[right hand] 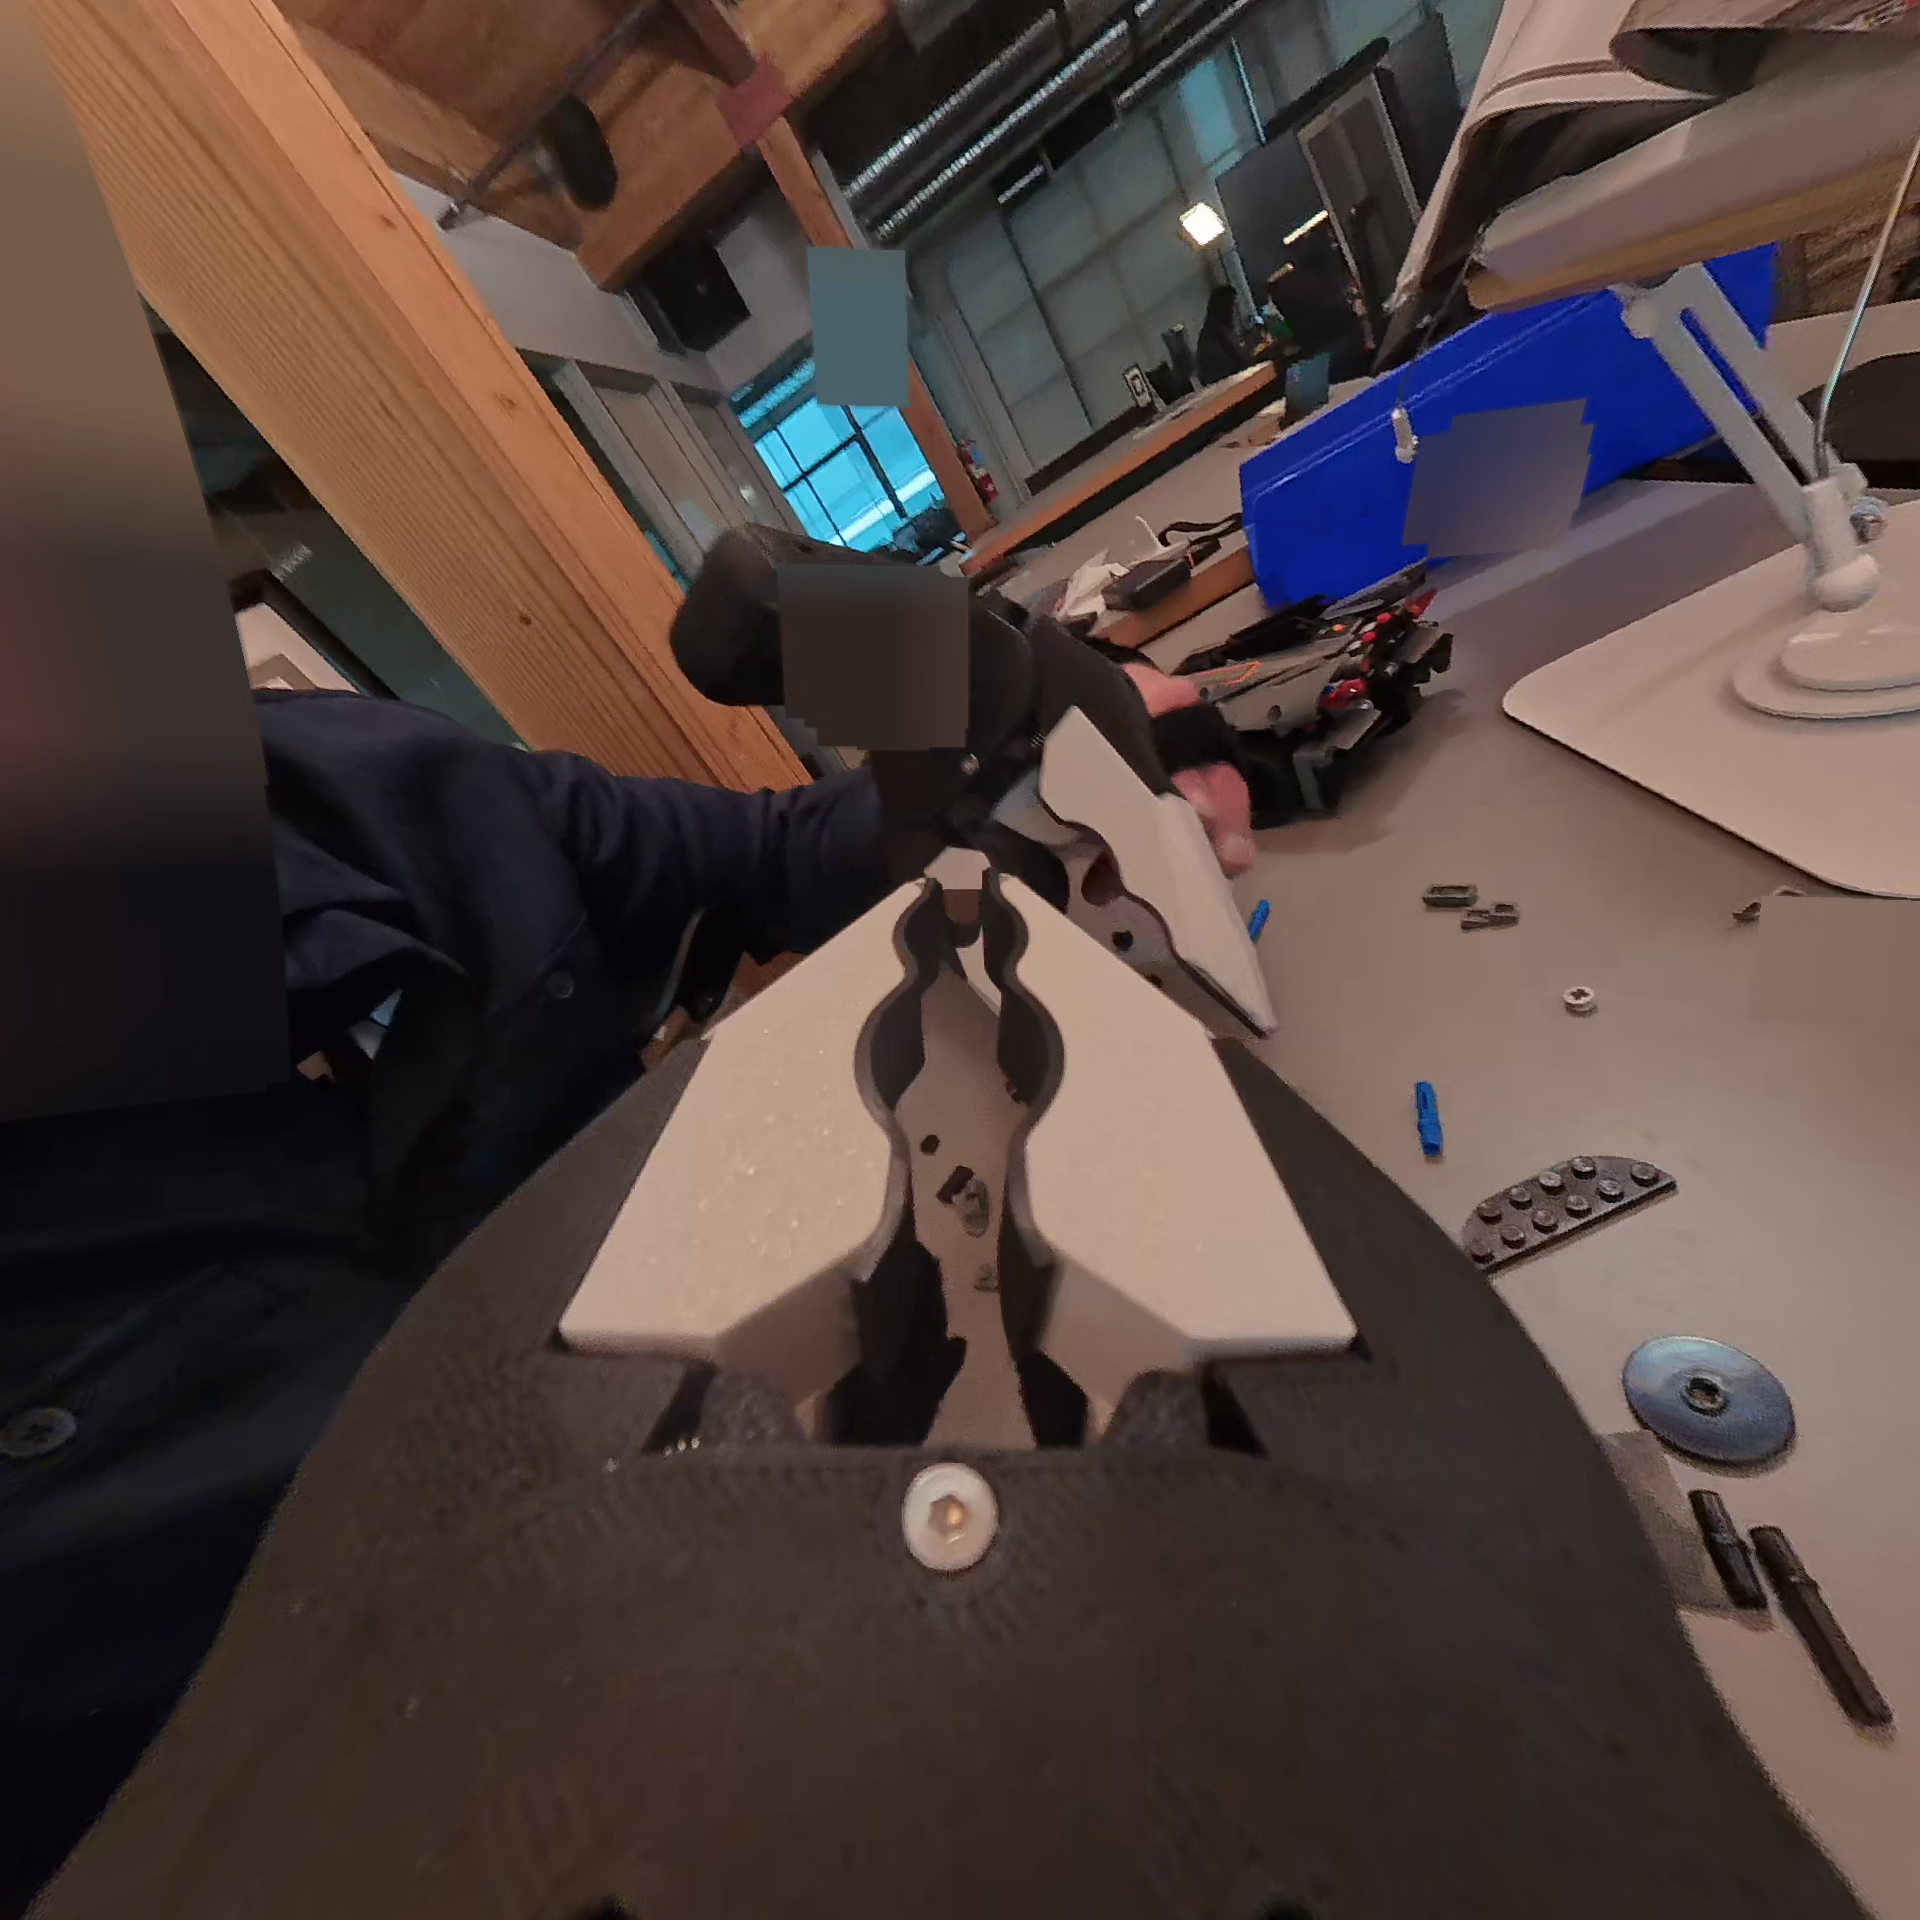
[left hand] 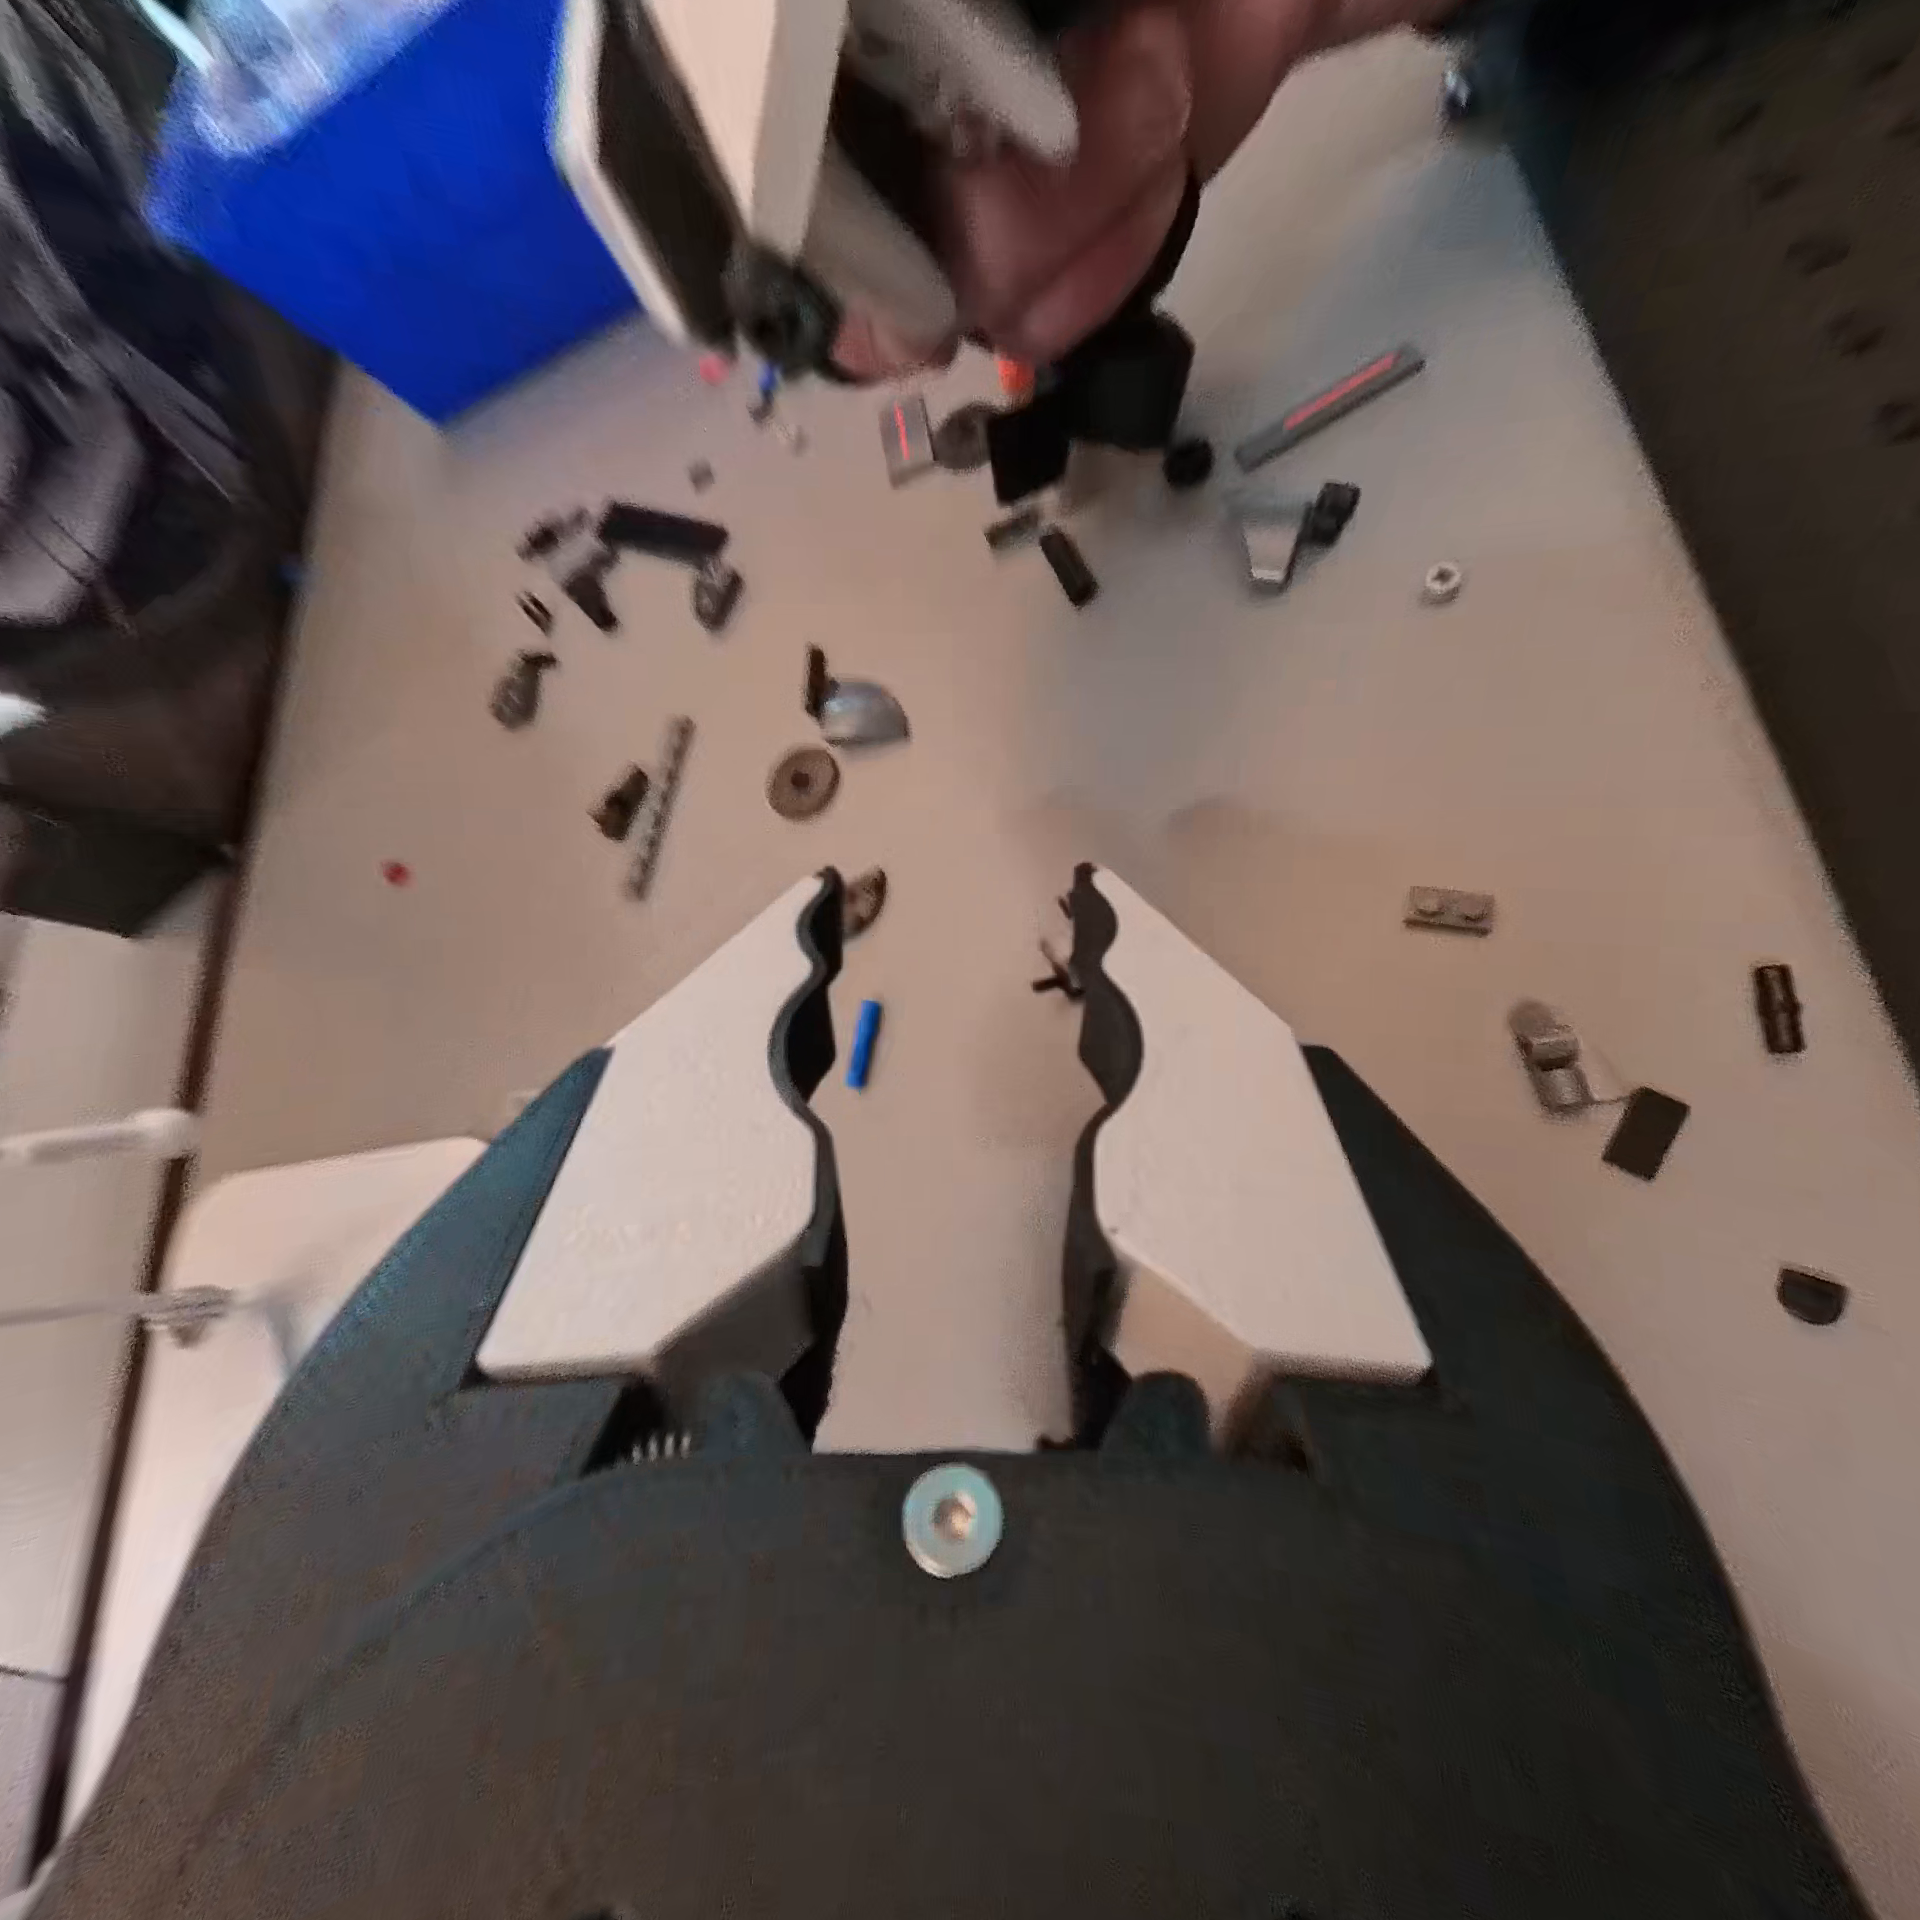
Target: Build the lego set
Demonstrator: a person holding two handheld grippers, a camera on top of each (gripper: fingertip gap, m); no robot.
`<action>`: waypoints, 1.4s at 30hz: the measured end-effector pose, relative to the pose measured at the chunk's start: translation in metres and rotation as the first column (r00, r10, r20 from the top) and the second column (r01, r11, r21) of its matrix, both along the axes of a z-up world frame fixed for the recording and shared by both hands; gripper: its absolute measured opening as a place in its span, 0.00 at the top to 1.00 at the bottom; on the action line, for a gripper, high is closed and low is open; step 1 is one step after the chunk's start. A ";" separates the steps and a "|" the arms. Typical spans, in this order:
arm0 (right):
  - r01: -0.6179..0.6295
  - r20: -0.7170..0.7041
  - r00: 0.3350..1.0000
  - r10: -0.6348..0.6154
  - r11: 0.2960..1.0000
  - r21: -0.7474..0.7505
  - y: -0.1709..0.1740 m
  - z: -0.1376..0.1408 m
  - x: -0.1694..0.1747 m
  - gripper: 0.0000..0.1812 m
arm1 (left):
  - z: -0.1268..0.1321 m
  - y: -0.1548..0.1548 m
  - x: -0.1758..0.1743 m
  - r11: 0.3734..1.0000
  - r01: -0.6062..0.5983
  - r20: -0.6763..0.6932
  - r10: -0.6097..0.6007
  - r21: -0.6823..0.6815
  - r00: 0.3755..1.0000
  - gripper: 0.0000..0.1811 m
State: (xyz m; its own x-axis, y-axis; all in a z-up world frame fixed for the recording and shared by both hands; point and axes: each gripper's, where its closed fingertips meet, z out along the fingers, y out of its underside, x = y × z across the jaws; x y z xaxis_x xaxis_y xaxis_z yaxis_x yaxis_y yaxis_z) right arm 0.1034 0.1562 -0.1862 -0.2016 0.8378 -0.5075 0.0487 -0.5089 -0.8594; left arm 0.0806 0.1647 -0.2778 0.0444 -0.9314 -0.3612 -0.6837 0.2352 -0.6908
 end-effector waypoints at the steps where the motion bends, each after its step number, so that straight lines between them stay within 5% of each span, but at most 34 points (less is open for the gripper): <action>1: -0.007 -0.011 1.000 0.007 1.000 -0.011 0.000 0.001 0.001 0.98 | -0.007 -0.001 0.000 0.999 -0.005 -0.022 0.005 -0.034 1.000 0.76; 19: -0.027 0.052 0.998 0.026 1.000 0.016 -0.003 -0.013 -0.004 0.98 | -0.059 -0.012 -0.006 0.955 -0.089 -0.200 0.032 -0.281 0.979 0.86; 32: -0.035 0.076 0.997 0.032 0.998 0.044 -0.006 -0.017 -0.005 0.98 | -0.058 -0.025 -0.002 0.964 0.024 -0.202 -0.080 -0.265 0.976 0.91; 42: -0.035 0.095 0.995 0.029 0.998 0.061 -0.006 -0.020 -0.005 0.98 | -0.056 -0.026 -0.003 0.936 -0.020 -0.189 -0.051 -0.352 0.981 0.83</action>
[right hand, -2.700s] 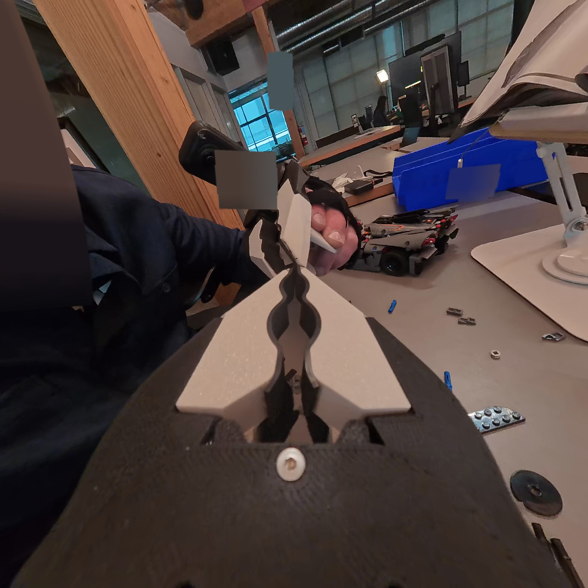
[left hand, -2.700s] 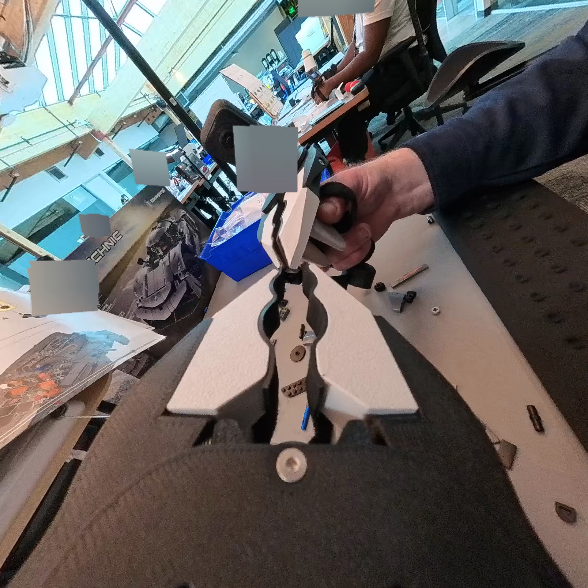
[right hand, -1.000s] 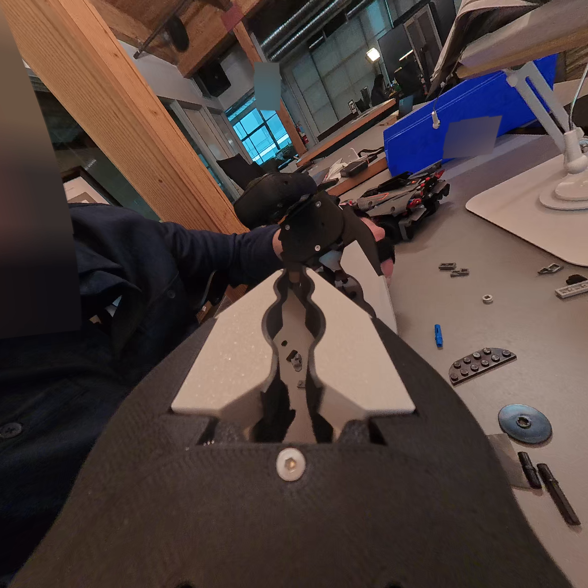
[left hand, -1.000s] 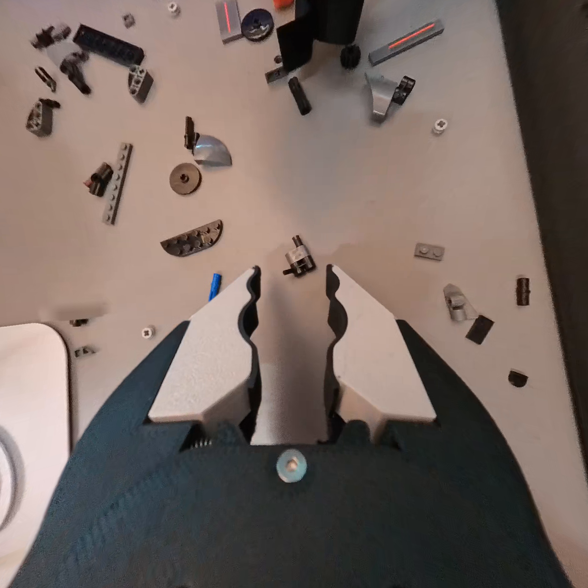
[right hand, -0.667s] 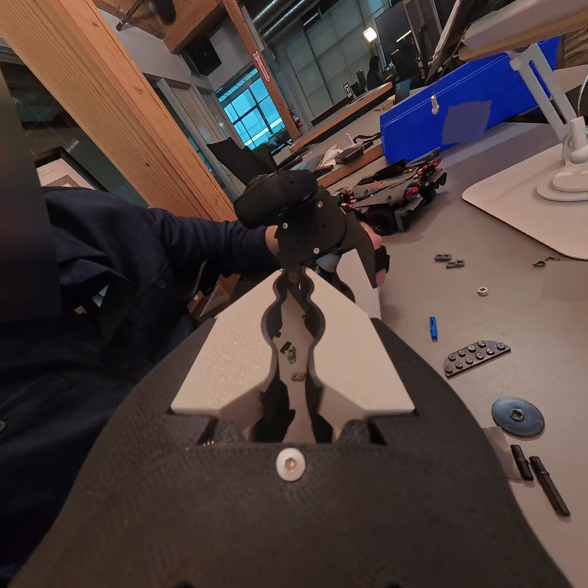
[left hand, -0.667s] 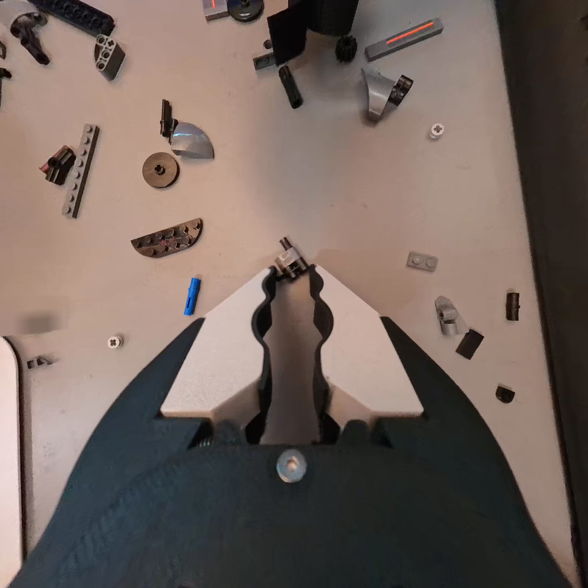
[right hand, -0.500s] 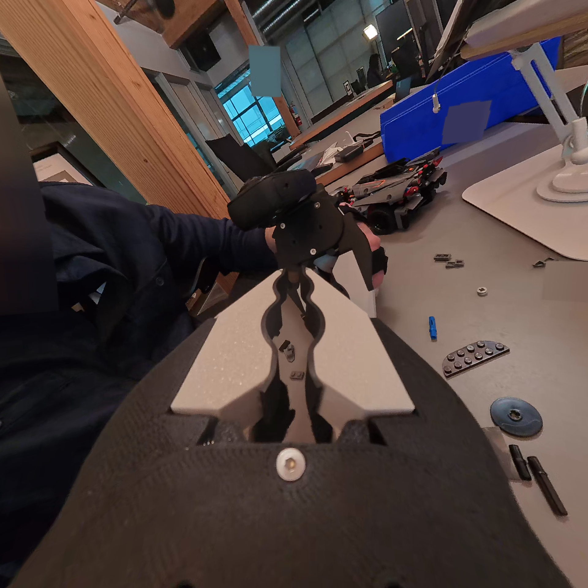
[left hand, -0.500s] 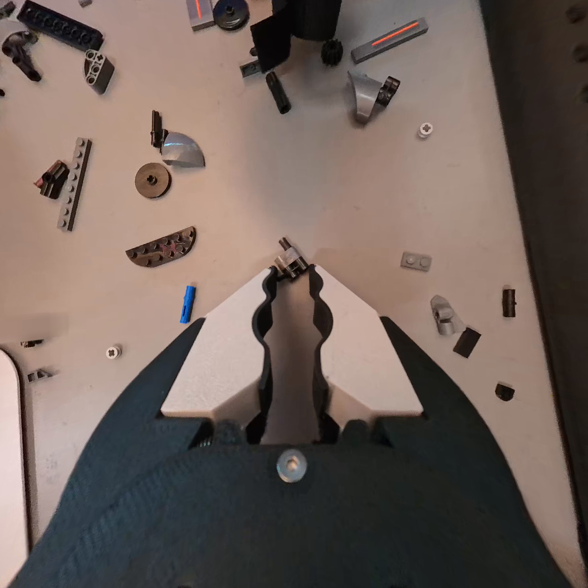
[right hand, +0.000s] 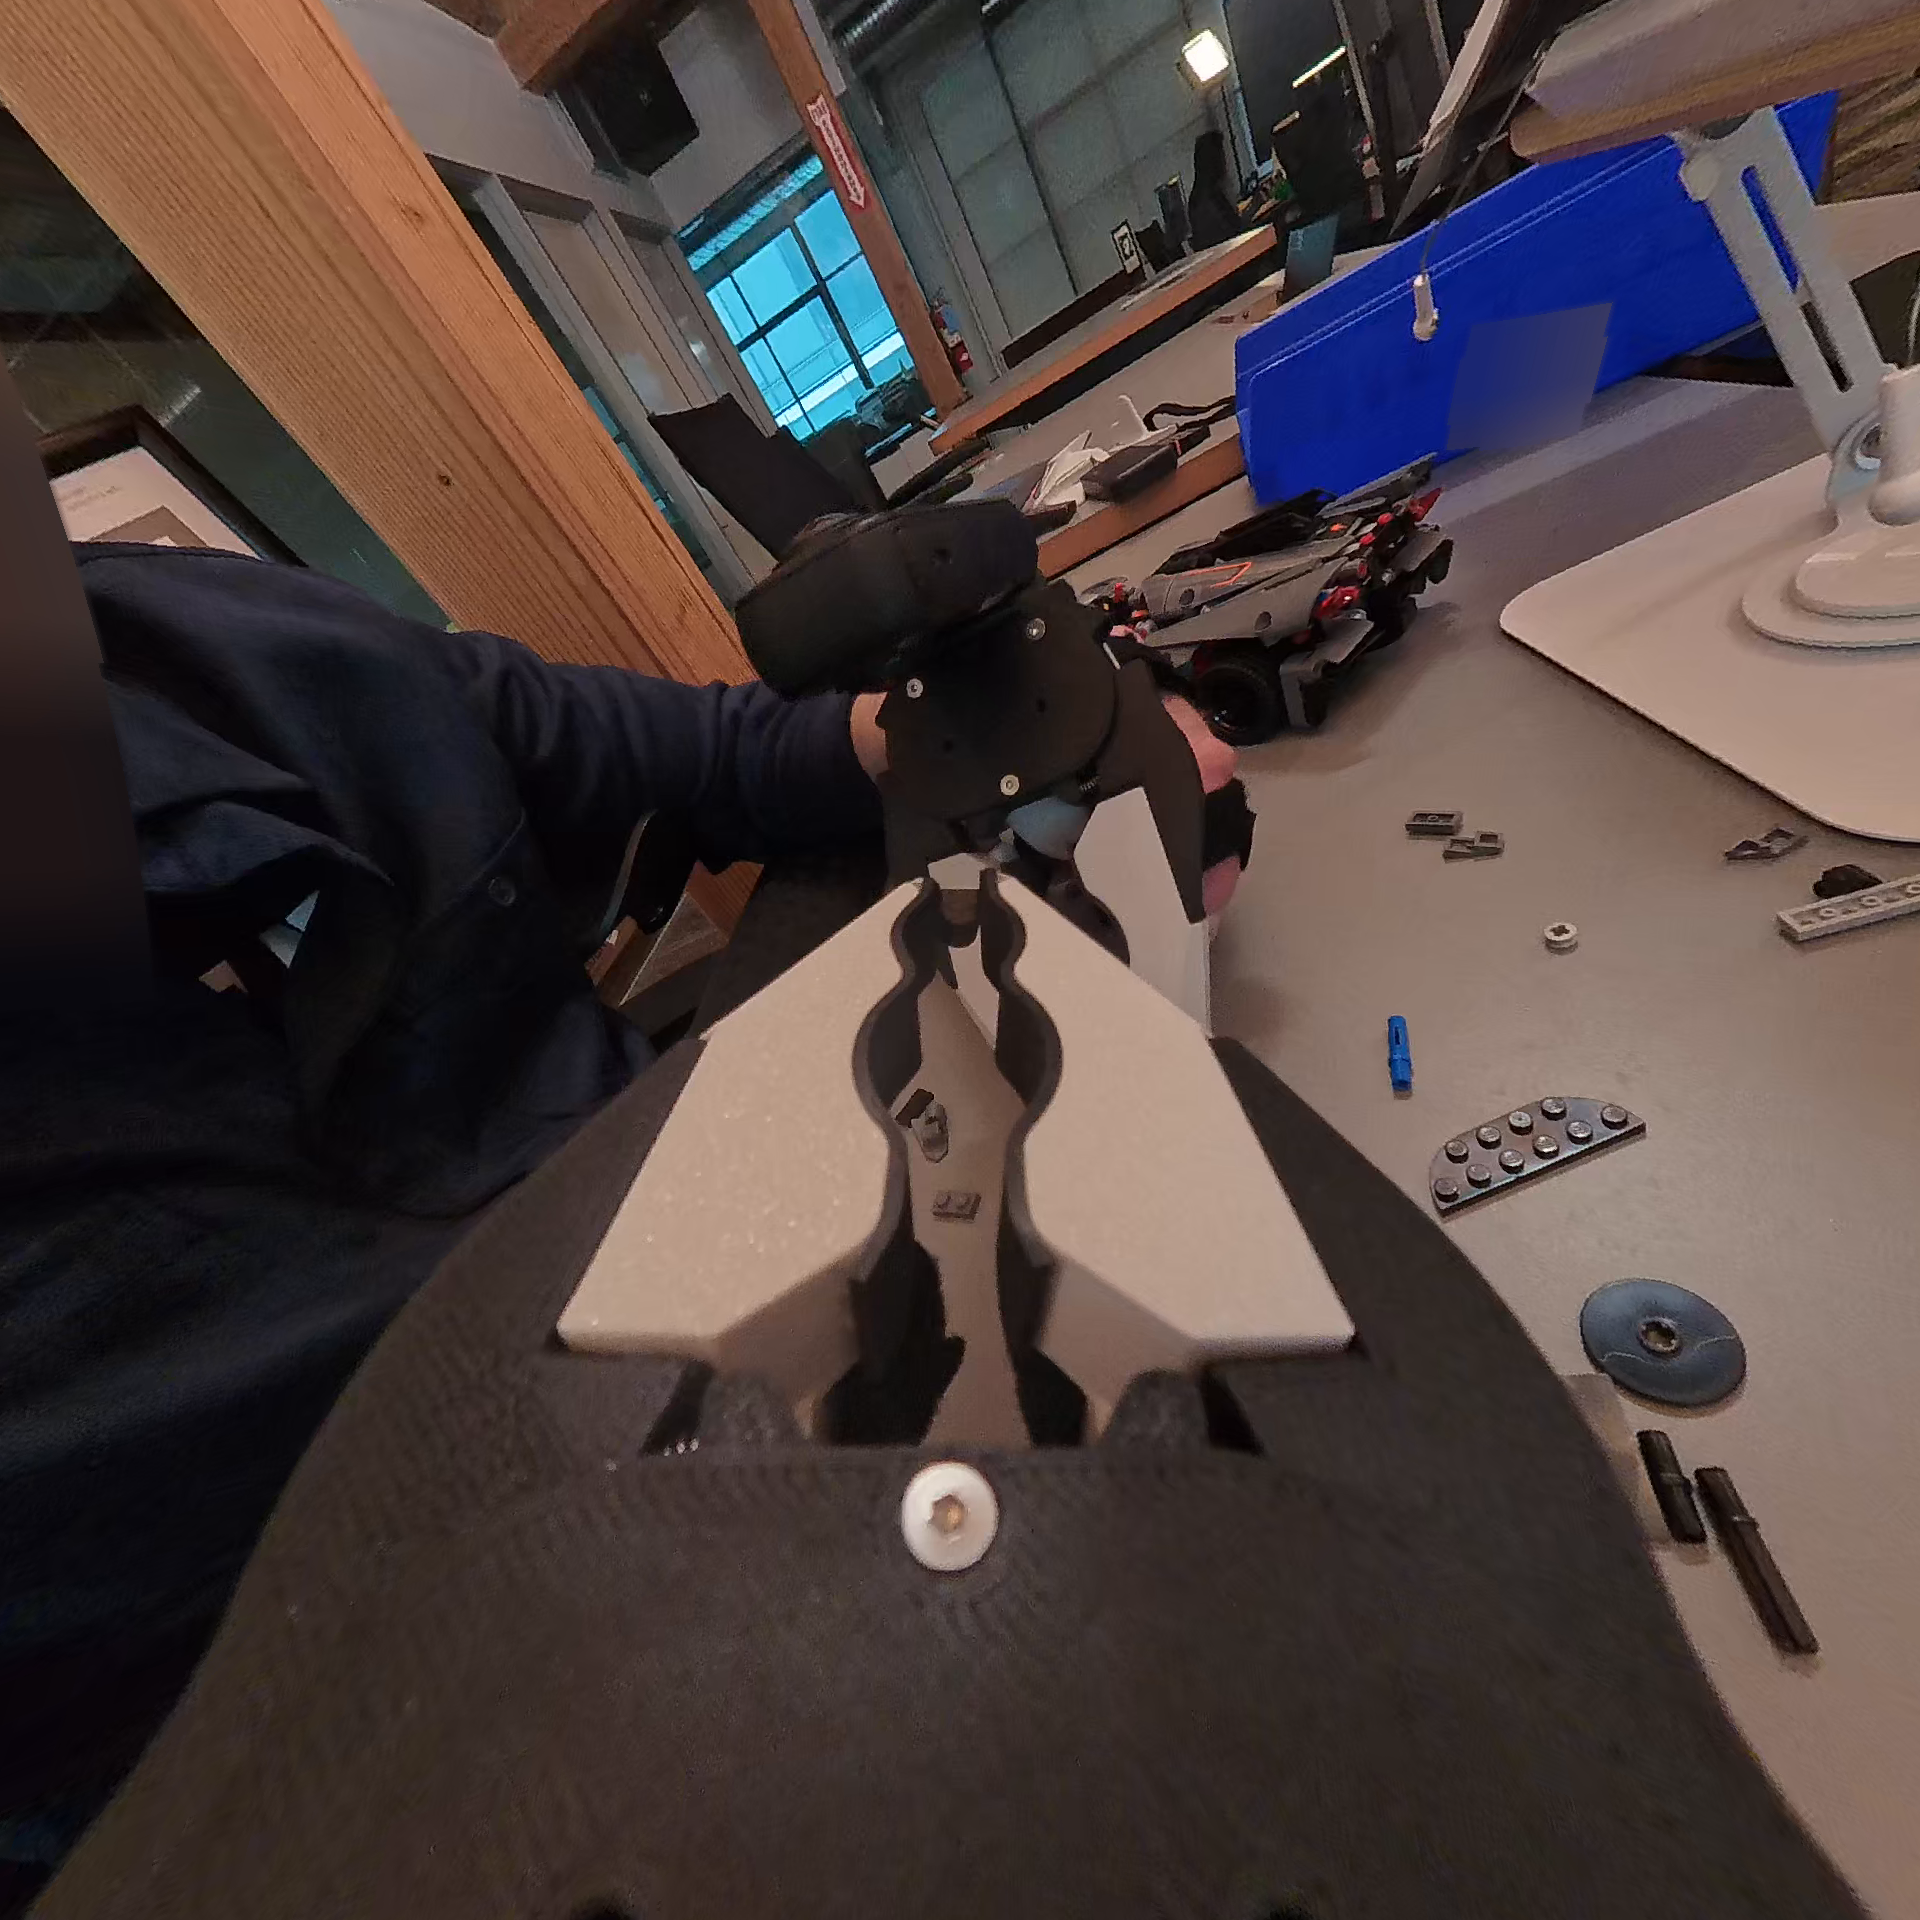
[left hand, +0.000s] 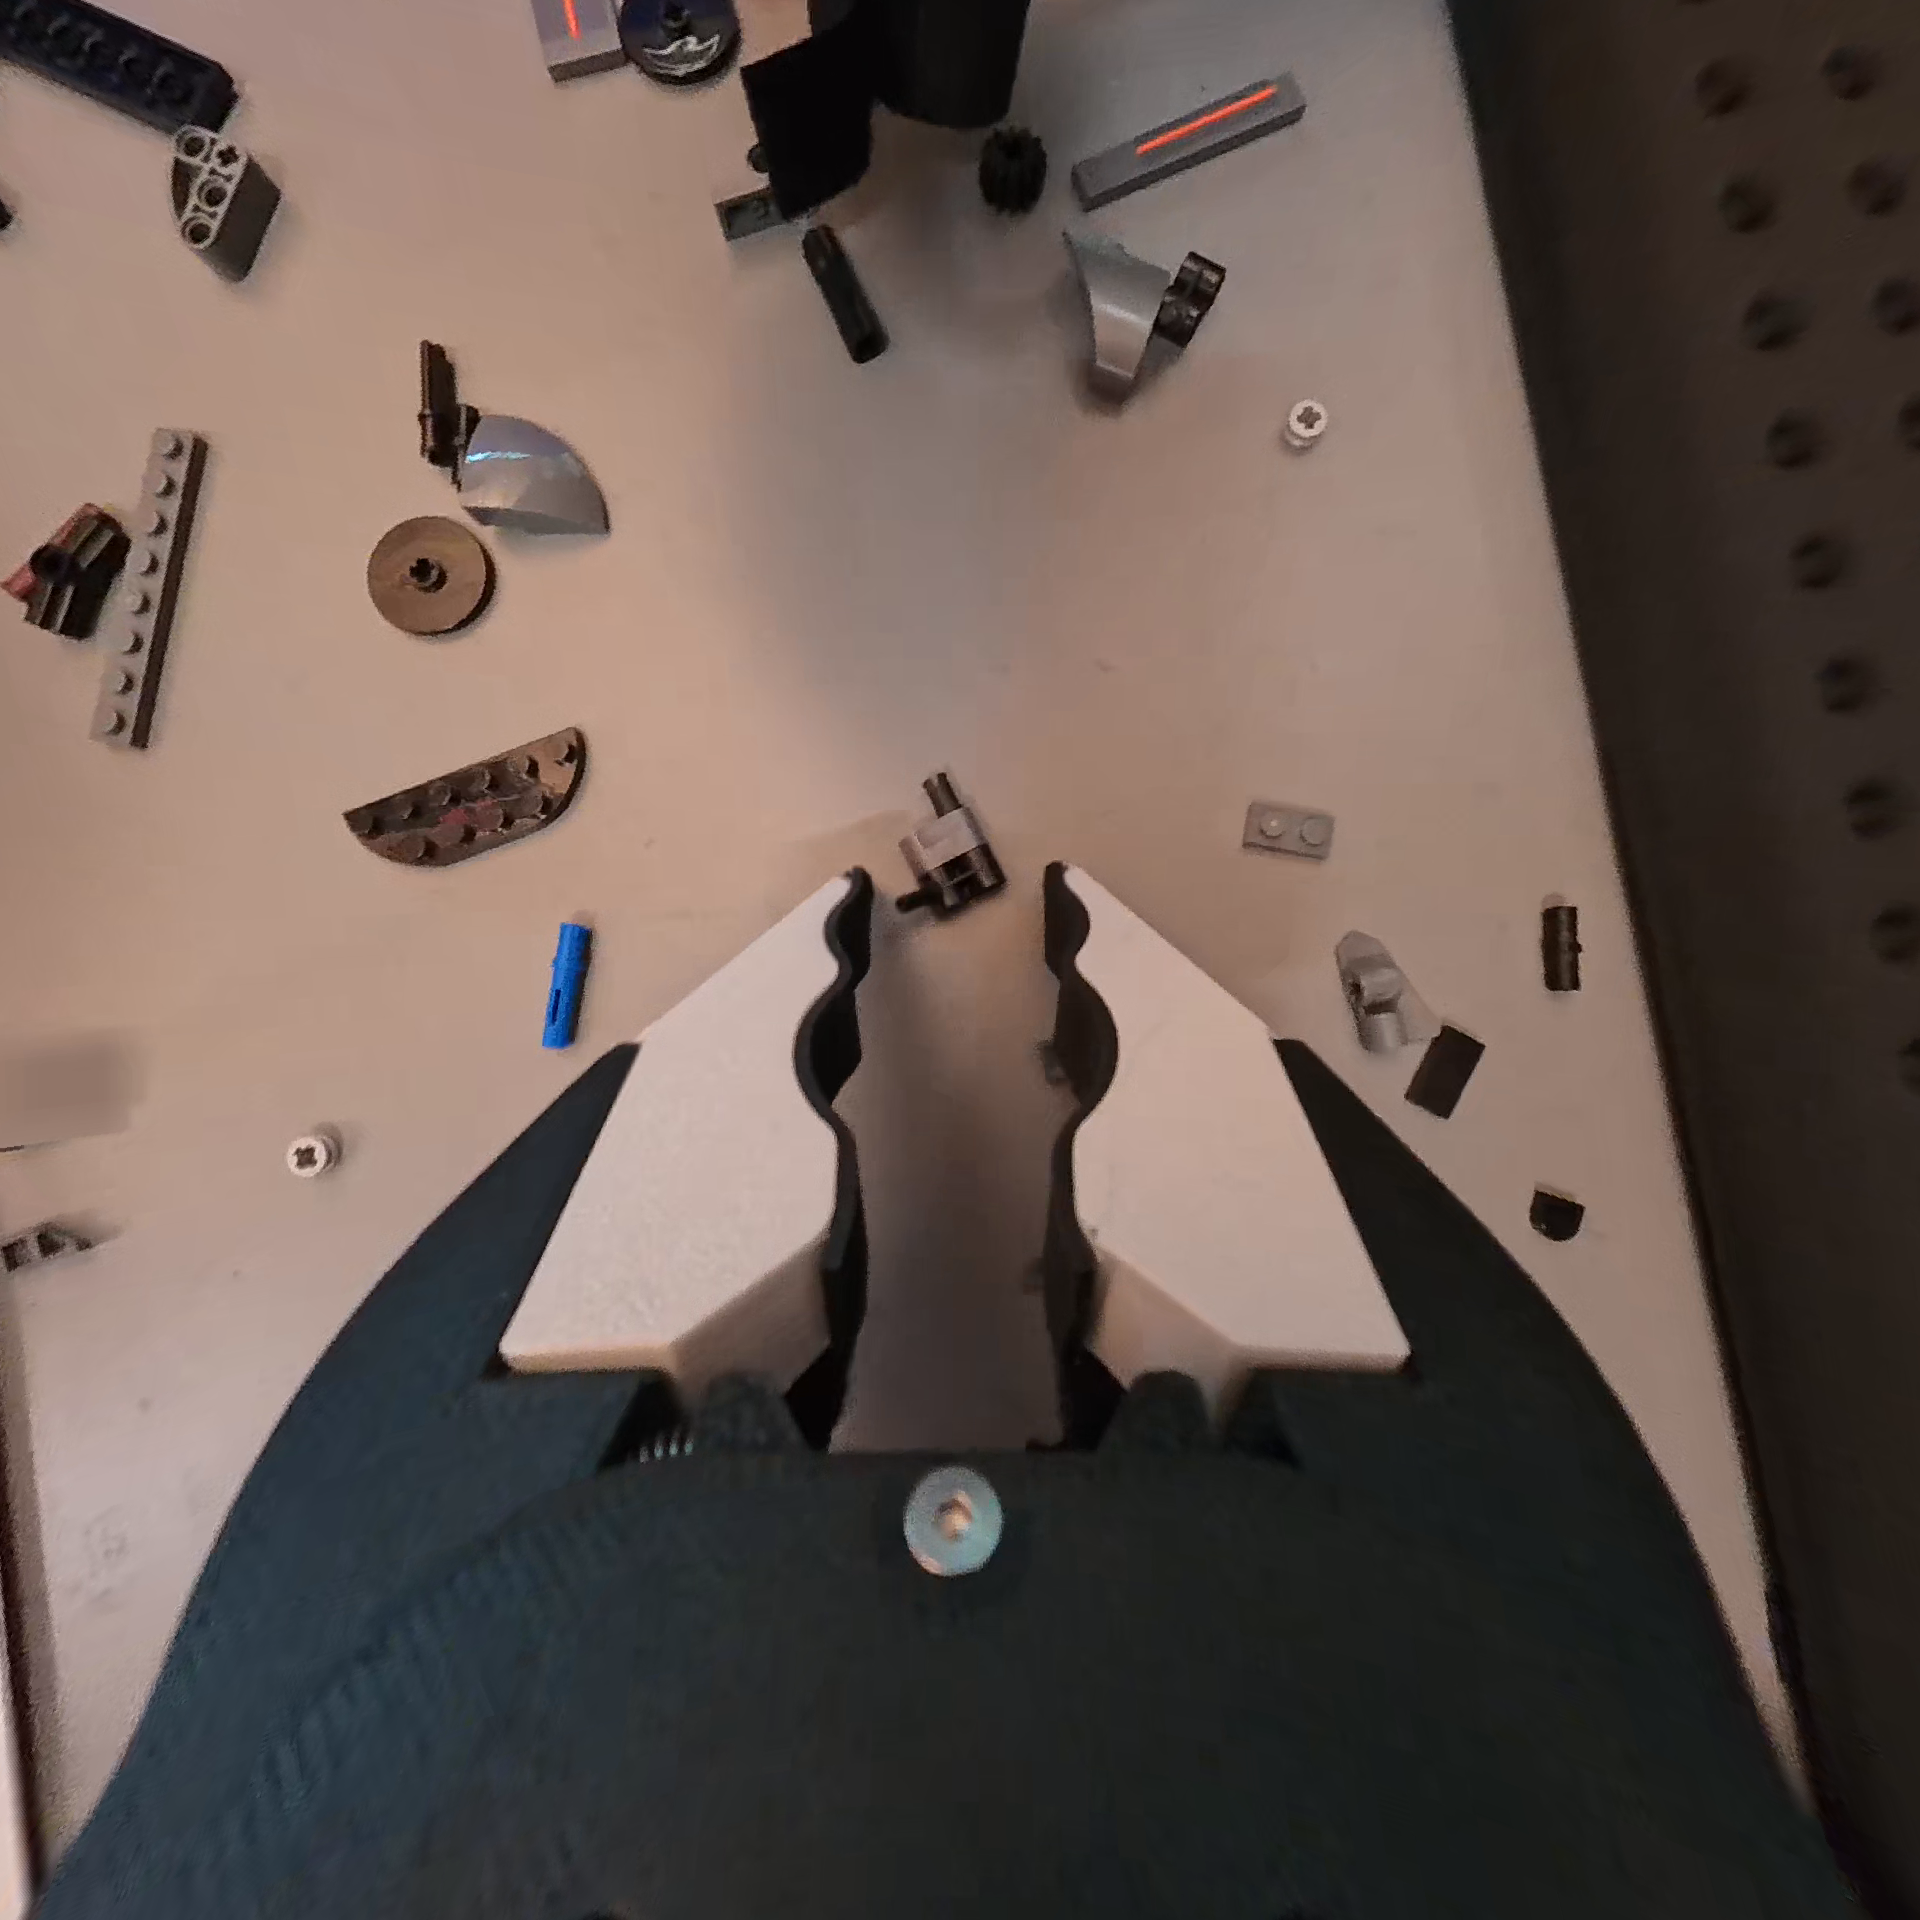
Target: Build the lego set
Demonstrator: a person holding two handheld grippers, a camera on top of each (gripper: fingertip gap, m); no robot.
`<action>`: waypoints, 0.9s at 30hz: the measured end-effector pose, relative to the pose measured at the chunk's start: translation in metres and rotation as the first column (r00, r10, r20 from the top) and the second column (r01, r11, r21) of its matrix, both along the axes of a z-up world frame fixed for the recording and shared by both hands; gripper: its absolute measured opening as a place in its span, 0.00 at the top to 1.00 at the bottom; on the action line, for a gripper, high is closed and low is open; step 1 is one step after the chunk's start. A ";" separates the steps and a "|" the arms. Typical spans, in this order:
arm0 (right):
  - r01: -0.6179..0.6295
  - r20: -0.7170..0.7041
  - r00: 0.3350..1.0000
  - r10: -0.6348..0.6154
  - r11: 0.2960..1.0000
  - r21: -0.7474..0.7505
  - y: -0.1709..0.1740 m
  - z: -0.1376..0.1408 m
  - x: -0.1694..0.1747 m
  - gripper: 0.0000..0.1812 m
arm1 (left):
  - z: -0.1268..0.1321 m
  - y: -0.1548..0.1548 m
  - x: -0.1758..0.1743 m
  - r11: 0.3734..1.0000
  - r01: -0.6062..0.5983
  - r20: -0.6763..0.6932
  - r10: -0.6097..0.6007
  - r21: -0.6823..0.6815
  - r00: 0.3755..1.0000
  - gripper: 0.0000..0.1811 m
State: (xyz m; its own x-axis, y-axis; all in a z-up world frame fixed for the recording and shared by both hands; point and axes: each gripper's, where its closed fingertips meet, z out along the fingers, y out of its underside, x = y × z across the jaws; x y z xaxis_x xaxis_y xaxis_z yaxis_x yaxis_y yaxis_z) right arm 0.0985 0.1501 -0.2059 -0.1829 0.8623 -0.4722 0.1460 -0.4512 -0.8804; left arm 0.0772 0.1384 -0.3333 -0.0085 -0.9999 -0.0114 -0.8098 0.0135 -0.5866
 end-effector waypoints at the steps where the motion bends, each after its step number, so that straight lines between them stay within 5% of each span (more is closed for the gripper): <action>1: 0.000 0.002 1.000 0.000 1.000 0.001 0.000 0.000 0.000 0.98 | -0.002 -0.001 0.001 1.000 0.006 -0.006 -0.006 0.004 1.000 0.84; 13: -0.007 0.013 1.000 0.006 1.000 0.022 -0.003 -0.002 0.000 0.98 | -0.003 -0.019 0.009 0.984 0.161 0.018 -0.163 0.072 0.986 0.90; 27: -0.021 -0.079 0.997 0.021 1.000 -0.003 -0.001 0.012 0.008 0.98 | -0.004 -0.004 -0.005 0.997 0.074 -0.023 -0.073 0.031 0.997 0.79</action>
